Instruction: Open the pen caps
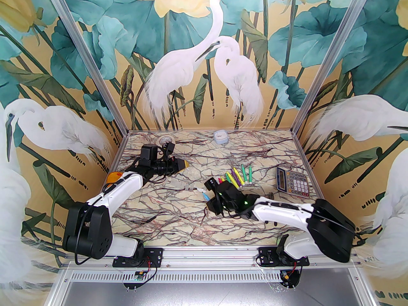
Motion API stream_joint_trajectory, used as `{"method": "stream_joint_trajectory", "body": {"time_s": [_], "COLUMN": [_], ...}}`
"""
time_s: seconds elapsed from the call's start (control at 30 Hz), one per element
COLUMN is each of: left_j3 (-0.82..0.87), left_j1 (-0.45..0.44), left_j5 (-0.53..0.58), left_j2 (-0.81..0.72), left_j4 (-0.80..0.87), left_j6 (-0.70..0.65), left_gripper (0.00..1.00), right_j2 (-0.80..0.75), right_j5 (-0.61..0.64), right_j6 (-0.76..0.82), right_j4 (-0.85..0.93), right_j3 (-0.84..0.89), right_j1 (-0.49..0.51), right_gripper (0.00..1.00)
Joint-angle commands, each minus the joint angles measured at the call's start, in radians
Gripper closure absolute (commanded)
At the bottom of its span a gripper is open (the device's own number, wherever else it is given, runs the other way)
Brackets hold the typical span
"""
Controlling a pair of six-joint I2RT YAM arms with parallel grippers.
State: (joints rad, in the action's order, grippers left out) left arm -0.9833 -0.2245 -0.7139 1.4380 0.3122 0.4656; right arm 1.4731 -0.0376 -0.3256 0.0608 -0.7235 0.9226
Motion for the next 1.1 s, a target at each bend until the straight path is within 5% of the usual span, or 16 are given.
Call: {"method": "stream_joint_trajectory", "body": {"time_s": [0.0, 0.3, 0.57, 1.07], "left_j3": [-0.054, -0.111, -0.202, -0.343], "left_j1": [-0.033, -0.128, -0.186, -0.256], "left_j5": [0.164, 0.213, 0.351, 0.390], "left_j2": [0.023, 0.111, 0.252, 0.463], "left_j4": [0.231, 0.331, 0.395, 0.459], "left_j6": [-0.140, -0.208, -0.211, -0.232], "left_gripper": [1.00, 1.00, 1.00, 1.00], "right_j2": [0.048, 0.117, 0.177, 0.289], "right_j5": [0.134, 0.144, 0.149, 0.142], "right_j6": [-0.066, -0.206, -0.229, -0.248], "right_j4": [0.045, -0.009, 0.012, 0.022], "right_j3": [-0.055, -0.073, -0.124, -0.186], "right_j1": [-0.015, -0.103, -0.105, -0.110], "right_gripper": [1.00, 1.00, 1.00, 0.99]}}
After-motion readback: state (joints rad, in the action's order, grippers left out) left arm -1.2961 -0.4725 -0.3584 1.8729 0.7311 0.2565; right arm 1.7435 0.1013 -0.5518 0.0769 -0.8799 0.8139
